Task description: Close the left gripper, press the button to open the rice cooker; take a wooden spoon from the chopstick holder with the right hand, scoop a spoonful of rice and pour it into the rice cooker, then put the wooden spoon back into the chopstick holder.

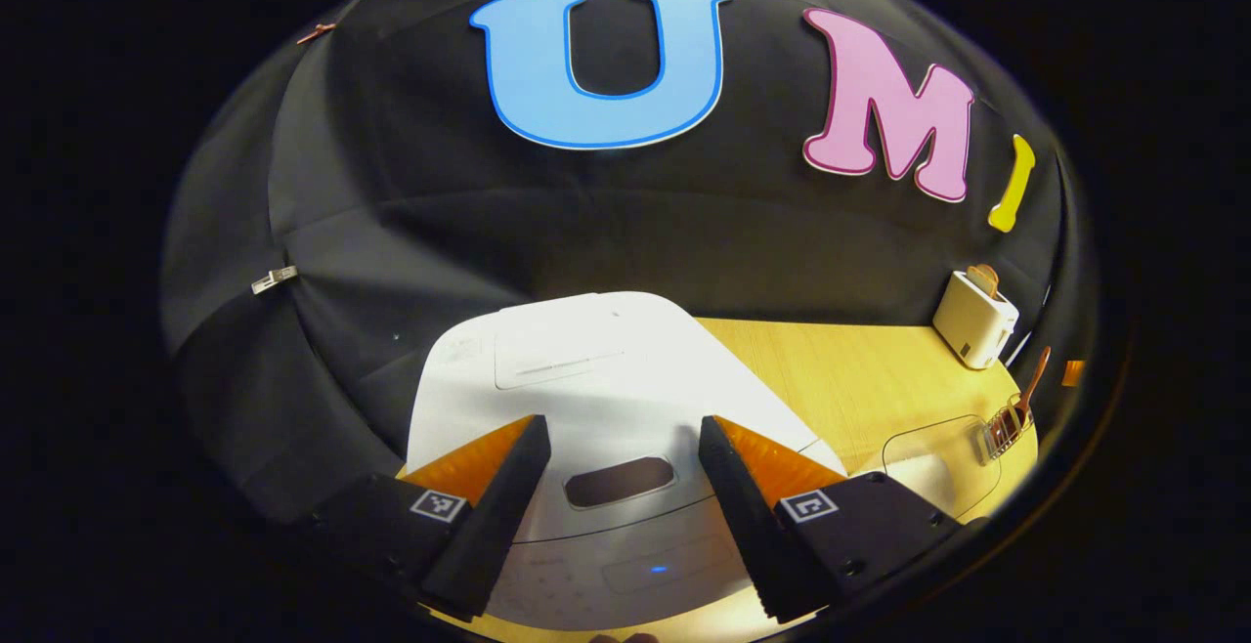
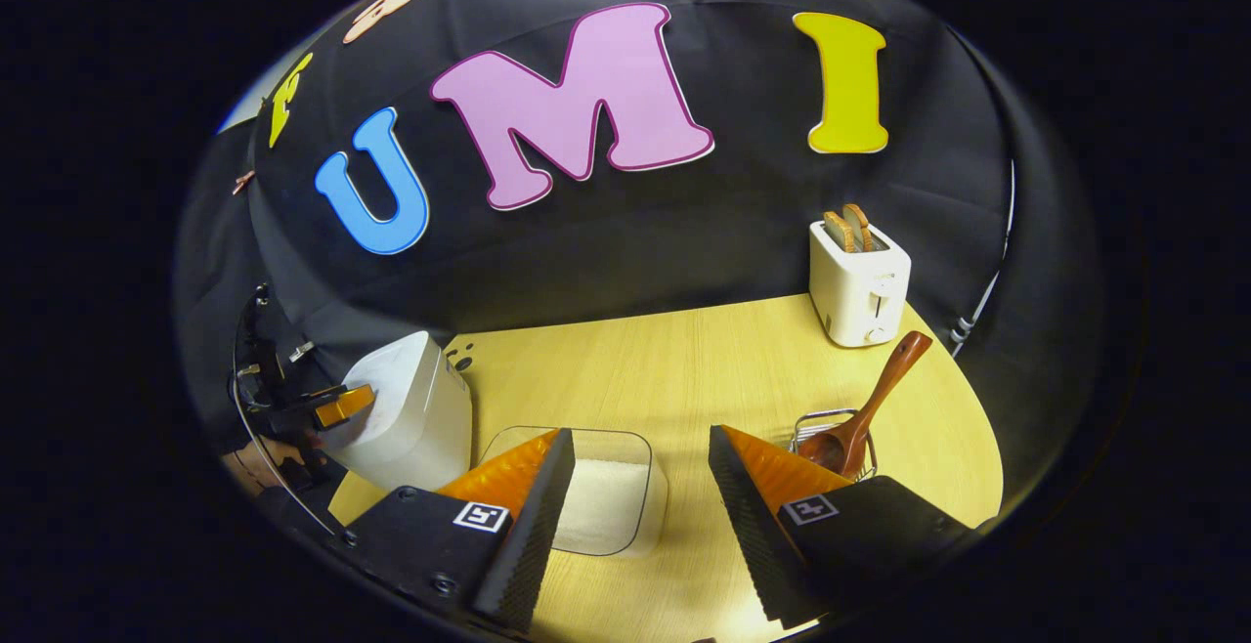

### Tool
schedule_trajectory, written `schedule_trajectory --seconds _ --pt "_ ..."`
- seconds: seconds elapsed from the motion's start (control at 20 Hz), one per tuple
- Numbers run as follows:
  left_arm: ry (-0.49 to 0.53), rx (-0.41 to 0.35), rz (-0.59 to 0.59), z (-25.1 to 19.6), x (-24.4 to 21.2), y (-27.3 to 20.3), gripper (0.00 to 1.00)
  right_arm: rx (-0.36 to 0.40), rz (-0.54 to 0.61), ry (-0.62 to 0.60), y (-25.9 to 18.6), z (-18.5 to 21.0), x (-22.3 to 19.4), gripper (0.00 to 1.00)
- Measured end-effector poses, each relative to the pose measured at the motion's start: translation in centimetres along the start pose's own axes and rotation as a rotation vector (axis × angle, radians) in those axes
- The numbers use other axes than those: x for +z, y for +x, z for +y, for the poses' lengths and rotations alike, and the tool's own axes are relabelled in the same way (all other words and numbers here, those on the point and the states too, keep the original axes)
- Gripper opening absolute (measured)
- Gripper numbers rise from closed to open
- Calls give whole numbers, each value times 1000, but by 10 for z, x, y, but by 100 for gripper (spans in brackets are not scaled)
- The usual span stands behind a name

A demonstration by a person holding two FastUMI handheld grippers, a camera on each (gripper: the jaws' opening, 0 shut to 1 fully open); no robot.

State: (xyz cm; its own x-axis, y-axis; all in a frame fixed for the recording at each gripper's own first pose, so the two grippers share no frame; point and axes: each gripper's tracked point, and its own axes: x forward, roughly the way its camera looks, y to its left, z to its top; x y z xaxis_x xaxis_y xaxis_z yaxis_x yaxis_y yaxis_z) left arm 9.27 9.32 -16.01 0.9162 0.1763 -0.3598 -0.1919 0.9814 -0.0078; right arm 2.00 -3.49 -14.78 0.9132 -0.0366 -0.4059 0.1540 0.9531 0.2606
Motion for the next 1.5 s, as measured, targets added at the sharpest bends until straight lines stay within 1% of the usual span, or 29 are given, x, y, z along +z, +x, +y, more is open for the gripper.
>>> schedule_trajectory --seconds 0.2,0.35,0.45,0.5,0.7,0.85,1.1,1.15,1.25,1.3,1.5 --pt "28 10 -21 -1 3 0 100 27 12 -19 2 14 -5 86" --pt "21 11 -9 0 5 -3 99 42 13 -28 1 21 -4 86" --pt "21 17 -39 -1 14 -10 98 42 4 -44 -2 23 0 86" --pt "26 14 -62 -2 19 -14 96 40 1 -51 -4 23 1 89" --pt "50 -60 -134 -26 43 -39 96 18 -1 -53 -8 19 4 97" --pt "39 -131 -172 -51 56 -62 96 -1 -11 -69 -11 14 8 97" --pt "-5 -223 -215 -77 73 -94 96 -21 -68 -135 -23 14 23 97" --pt "-10 -232 -225 -79 74 -100 96 -20 -81 -155 -26 14 27 97" --pt "-16 -234 -229 -81 71 -107 96 -42 -104 -194 -34 10 34 97" --pt "-23 -237 -229 -82 70 -111 96 -38 -116 -203 -36 10 38 97" --pt "-26 -249 -231 -84 66 -115 95 -16 -124 -187 -45 12 41 96"
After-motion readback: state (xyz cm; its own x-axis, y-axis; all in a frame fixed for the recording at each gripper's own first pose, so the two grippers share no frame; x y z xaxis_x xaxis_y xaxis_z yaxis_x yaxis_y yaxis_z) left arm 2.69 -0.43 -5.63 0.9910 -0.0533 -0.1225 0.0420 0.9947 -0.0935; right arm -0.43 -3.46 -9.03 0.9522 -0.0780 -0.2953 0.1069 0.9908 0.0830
